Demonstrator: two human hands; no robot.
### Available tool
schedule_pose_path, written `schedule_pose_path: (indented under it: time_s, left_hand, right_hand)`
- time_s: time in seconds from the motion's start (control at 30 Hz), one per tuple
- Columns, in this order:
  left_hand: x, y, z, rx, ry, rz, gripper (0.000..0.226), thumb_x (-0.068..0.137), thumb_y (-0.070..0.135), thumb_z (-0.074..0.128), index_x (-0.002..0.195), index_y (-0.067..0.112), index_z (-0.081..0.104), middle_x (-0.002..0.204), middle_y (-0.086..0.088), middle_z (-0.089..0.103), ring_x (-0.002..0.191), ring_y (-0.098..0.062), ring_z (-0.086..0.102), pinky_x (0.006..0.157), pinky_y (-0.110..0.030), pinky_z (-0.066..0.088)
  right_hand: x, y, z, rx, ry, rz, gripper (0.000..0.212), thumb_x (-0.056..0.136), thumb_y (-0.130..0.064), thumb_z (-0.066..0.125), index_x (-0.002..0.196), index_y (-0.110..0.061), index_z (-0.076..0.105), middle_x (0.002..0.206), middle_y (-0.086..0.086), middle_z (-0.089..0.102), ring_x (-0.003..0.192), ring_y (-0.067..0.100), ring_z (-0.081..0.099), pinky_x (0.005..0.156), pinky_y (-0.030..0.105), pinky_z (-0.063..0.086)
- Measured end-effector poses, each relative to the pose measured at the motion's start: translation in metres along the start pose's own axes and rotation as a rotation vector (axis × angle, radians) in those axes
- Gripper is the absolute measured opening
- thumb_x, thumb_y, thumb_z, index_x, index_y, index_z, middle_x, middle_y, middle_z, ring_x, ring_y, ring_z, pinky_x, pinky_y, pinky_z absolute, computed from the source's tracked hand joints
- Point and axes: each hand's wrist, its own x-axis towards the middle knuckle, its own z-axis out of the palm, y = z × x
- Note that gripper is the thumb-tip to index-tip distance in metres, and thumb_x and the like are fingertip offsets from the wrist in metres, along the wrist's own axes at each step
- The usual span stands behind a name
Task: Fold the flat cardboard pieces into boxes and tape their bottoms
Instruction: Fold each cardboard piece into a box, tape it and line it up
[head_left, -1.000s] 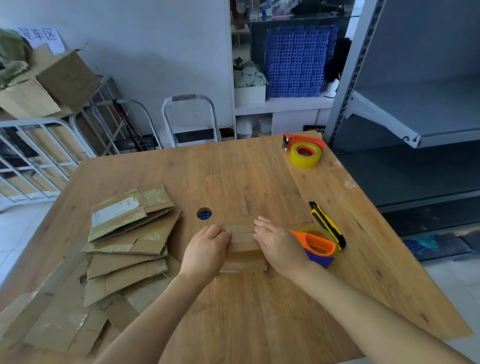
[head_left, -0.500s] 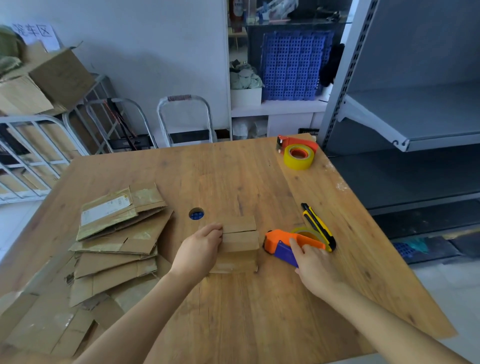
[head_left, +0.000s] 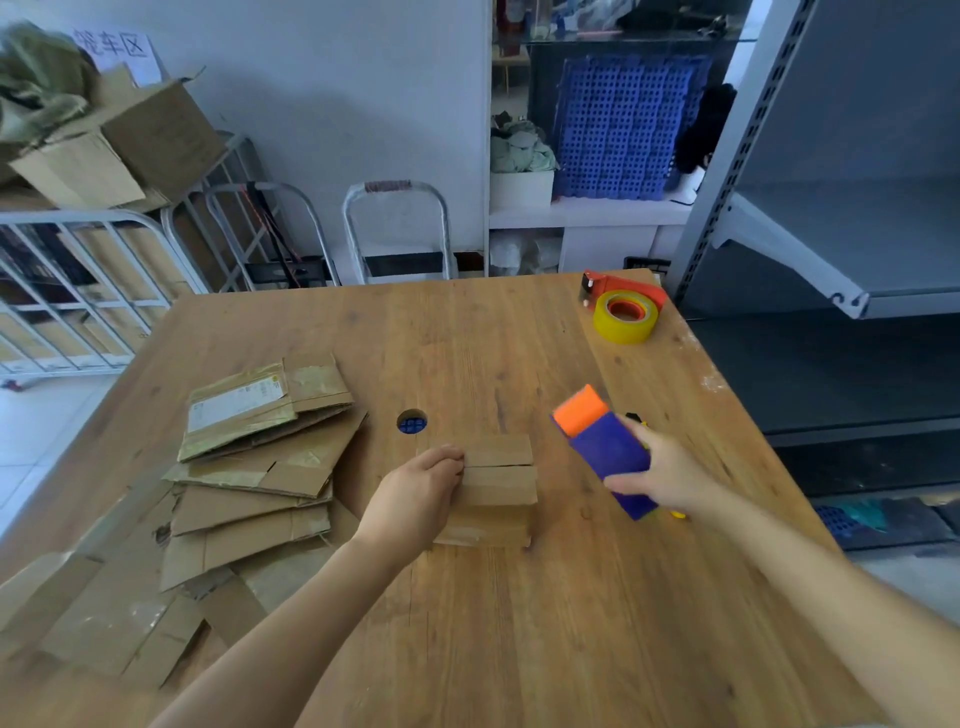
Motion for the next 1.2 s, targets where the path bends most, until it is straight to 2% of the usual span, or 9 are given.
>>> schedule_pose_path:
  time_s: [0.1, 0.23, 0.37, 0.67, 0.8, 0.87, 0.93, 1.0, 1.2]
  left_hand:
    - [-0.002, 0.001, 0.0, -0.009, 0.006, -0.007, 0.021, 0.087, 0.002, 0.065, 0.106, 0.007, 0.073, 0.117, -0.002, 0.068, 0.096, -0.021, 0.07, 0.081, -0.034, 0.059]
    - [-0.001, 0.002, -0.002, -0.005, -0.021, -0.011, 0.023, 0.091, 0.005, 0.06, 0.112, 0.008, 0.071, 0.124, -0.002, 0.065, 0.104, -0.022, 0.067, 0.088, -0.033, 0.056]
    - [0.002, 0.002, -0.007, 0.004, -0.094, -0.019, 0.028, 0.098, 0.012, 0.05, 0.121, 0.01, 0.065, 0.135, 0.001, 0.058, 0.115, -0.02, 0.061, 0.095, -0.03, 0.05]
    - [0.003, -0.002, -0.015, -0.061, -0.204, -0.09, 0.033, 0.102, 0.018, 0.041, 0.13, 0.016, 0.059, 0.141, 0.008, 0.05, 0.124, -0.01, 0.05, 0.101, -0.017, 0.037]
    - [0.016, 0.005, -0.028, -0.697, 0.117, -0.578, 0.026, 0.1, 0.02, 0.044, 0.117, 0.016, 0.064, 0.109, 0.005, 0.068, 0.1, -0.009, 0.062, 0.086, -0.018, 0.048]
    - [0.03, 0.009, -0.041, -1.285, 0.108, -0.889, 0.036, 0.102, 0.033, 0.041, 0.116, 0.007, 0.06, 0.108, -0.01, 0.07, 0.098, -0.02, 0.068, 0.087, -0.034, 0.055]
    - [0.039, 0.008, -0.05, -1.553, -0.007, -0.999, 0.05, 0.1, 0.047, 0.04, 0.109, 0.003, 0.06, 0.103, -0.016, 0.07, 0.092, -0.027, 0.069, 0.08, -0.039, 0.056]
    - [0.042, 0.006, -0.057, -1.555, -0.082, -0.967, 0.045, 0.098, 0.047, 0.046, 0.099, 0.005, 0.063, 0.09, -0.012, 0.07, 0.081, -0.021, 0.068, 0.071, -0.032, 0.053]
    - [0.046, 0.002, -0.066, -1.377, -0.054, -0.868, 0.011, 0.09, 0.001, 0.057, 0.081, 0.005, 0.061, 0.063, -0.007, 0.063, 0.057, -0.012, 0.056, 0.053, -0.019, 0.048]
  right_hand:
    - [-0.004, -0.046, -0.027, 0.313, -0.166, -0.022, 0.064, 0.071, -0.01, 0.079, 0.13, -0.012, 0.055, 0.093, -0.001, 0.074, 0.081, 0.015, 0.069, 0.07, 0.025, 0.052]
    - [0.003, -0.086, -0.03, 0.455, -0.457, -0.072, 0.068, 0.056, -0.021, 0.088, 0.116, -0.009, 0.057, 0.086, 0.01, 0.07, 0.076, 0.024, 0.068, 0.065, 0.032, 0.055]
    - [0.016, -0.109, -0.009, 0.367, -0.603, -0.08, 0.054, 0.073, -0.004, 0.067, 0.125, -0.007, 0.054, 0.089, 0.012, 0.068, 0.078, 0.025, 0.067, 0.066, 0.034, 0.056]
    - [0.041, -0.124, -0.003, 0.074, -0.775, -0.04, 0.06, 0.072, -0.006, 0.071, 0.128, -0.013, 0.053, 0.097, 0.006, 0.071, 0.086, 0.02, 0.067, 0.072, 0.032, 0.056]
    - [0.048, -0.128, 0.001, 0.031, -0.802, -0.047, 0.07, 0.066, -0.019, 0.078, 0.131, -0.014, 0.053, 0.104, 0.007, 0.07, 0.09, 0.02, 0.067, 0.074, 0.031, 0.054]
    - [0.051, -0.128, 0.002, 0.047, -0.817, -0.031, 0.074, 0.064, -0.019, 0.078, 0.133, -0.014, 0.051, 0.102, 0.007, 0.07, 0.087, 0.02, 0.068, 0.073, 0.031, 0.055]
    - [0.051, -0.129, 0.002, 0.058, -0.839, -0.02, 0.073, 0.064, -0.017, 0.078, 0.132, -0.014, 0.051, 0.098, 0.006, 0.071, 0.085, 0.02, 0.068, 0.071, 0.031, 0.055]
    - [0.051, -0.13, 0.002, 0.044, -0.849, -0.025, 0.071, 0.064, -0.017, 0.078, 0.13, -0.014, 0.052, 0.096, 0.004, 0.072, 0.084, 0.018, 0.068, 0.071, 0.03, 0.055]
    - [0.054, -0.13, 0.002, 0.026, -0.843, -0.034, 0.069, 0.065, -0.017, 0.079, 0.13, -0.017, 0.054, 0.109, 0.01, 0.07, 0.094, 0.022, 0.067, 0.079, 0.034, 0.055]
